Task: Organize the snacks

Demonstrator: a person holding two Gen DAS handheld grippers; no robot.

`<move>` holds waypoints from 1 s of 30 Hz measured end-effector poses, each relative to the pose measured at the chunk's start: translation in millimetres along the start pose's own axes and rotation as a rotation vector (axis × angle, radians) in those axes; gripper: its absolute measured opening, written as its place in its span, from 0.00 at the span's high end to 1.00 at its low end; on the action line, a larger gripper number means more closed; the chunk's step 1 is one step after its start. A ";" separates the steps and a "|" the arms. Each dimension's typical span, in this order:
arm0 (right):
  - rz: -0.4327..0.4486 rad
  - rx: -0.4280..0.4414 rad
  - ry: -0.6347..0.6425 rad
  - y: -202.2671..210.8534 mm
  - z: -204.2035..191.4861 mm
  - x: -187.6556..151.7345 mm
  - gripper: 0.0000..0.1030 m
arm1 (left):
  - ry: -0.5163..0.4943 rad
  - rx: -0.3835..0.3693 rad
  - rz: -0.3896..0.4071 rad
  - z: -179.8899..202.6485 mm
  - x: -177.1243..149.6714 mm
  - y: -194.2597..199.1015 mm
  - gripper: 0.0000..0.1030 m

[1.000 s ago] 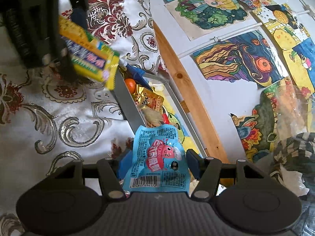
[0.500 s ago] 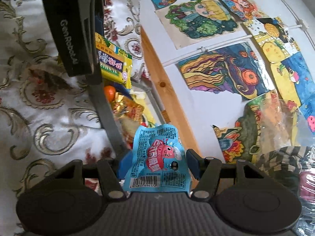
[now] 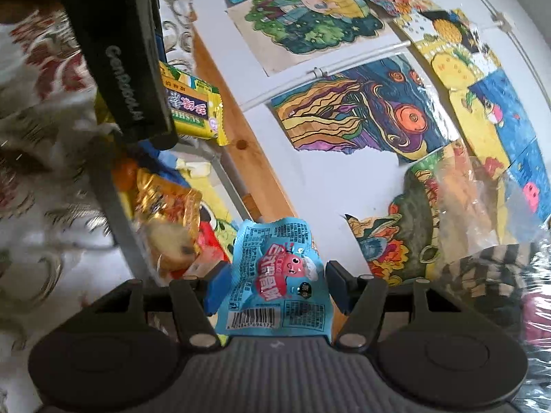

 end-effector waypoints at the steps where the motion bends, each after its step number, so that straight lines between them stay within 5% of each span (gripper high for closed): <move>1: 0.004 -0.005 -0.006 -6.1 1.4 2.7 0.37 | 0.009 0.003 0.000 -5.0 5.0 -6.5 0.51; 12: -0.048 -0.047 -0.125 -101.3 9.5 0.7 0.37 | 0.083 -0.003 -0.068 -48.9 47.9 -111.2 0.51; 30: -0.157 0.039 -0.328 -164.2 0.2 -2.6 0.36 | 0.062 -0.082 -0.186 -53.4 29.7 -193.7 0.51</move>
Point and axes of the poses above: each gripper's, at about its wrist camera, not at the fingertips, and y roughly against the way its jaws point, z to its right, x to its top, the point moved 6 cm from there along -y, roughly the way its jaws point, and after that the axes turned 7 degrees about -y, right-handed, at the moved point
